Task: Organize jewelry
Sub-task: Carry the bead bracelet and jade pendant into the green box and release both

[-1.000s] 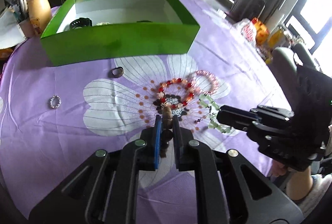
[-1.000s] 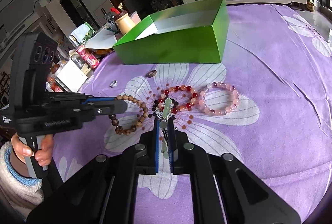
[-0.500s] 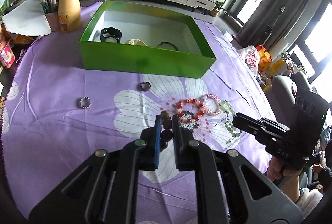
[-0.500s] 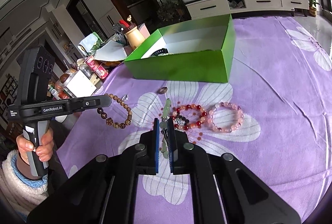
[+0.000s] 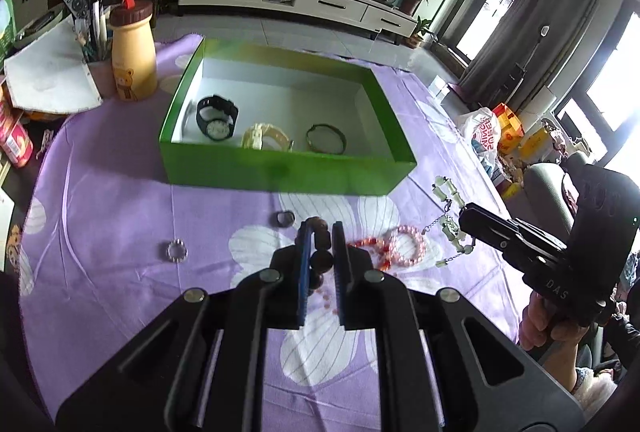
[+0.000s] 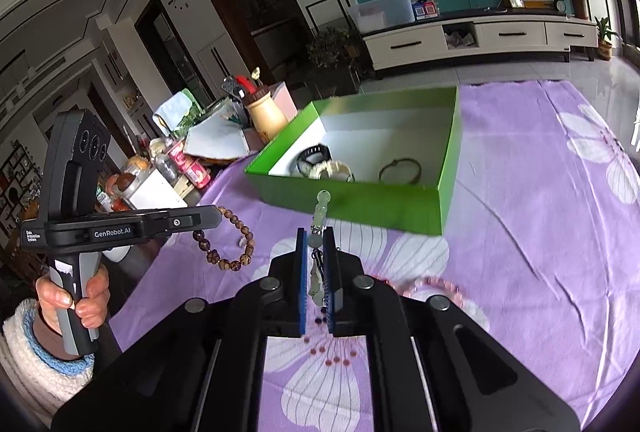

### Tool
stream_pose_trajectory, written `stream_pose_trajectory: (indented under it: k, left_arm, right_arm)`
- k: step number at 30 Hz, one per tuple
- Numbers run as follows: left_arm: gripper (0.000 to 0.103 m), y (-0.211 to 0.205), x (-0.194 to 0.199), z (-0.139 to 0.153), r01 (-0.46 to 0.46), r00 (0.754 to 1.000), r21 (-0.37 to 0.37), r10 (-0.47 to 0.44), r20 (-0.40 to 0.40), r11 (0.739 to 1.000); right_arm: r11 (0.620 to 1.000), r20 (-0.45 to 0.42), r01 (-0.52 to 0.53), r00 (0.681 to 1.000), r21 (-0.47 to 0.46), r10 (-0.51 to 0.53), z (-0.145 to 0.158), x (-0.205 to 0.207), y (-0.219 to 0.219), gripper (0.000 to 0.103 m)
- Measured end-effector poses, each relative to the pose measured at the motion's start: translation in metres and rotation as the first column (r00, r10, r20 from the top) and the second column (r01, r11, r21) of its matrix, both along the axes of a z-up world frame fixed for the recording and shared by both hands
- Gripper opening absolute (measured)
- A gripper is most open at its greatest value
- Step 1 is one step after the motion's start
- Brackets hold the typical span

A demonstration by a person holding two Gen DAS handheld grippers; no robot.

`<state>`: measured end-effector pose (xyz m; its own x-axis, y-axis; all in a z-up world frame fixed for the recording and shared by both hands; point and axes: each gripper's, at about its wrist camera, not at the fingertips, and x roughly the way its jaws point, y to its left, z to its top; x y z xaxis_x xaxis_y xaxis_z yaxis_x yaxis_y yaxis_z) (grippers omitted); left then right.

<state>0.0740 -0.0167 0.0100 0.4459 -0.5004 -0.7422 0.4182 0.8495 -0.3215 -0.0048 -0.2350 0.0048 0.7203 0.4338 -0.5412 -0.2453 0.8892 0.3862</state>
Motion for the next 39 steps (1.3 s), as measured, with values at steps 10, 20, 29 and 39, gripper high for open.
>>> stream_pose_trajectory:
  k: [10, 20, 29, 39]
  left_arm:
    - [0.01, -0.024, 0.061, 0.034, -0.024, 1.0, -0.031, 0.024, 0.006, 0.999]
    - [0.01, -0.049, 0.13, 0.03, -0.075, 0.997, -0.008, 0.075, -0.031, 0.997]
    - [0.01, -0.064, 0.177, 0.008, -0.117, 0.991, 0.045, 0.119, -0.066, 0.992]
    - [0.01, -0.072, 0.207, -0.026, -0.14, 0.983, 0.092, 0.15, -0.109, 0.986]
  right_arm:
    - [0.999, 0.038, 0.023, 0.999, -0.035, -0.021, 0.024, 0.045, 0.0, 0.007]
    - [0.996, -0.018, 0.056, 0.998, -0.064, -0.058, 0.022, 0.107, -0.009, 0.007]
    - [0.986, -0.075, 0.072, 0.994, -0.152, -0.084, 0.002, 0.152, -0.005, 0.007]
    - [0.976, -0.125, 0.074, 0.987, -0.205, -0.101, -0.023, 0.187, -0.002, 0.007]
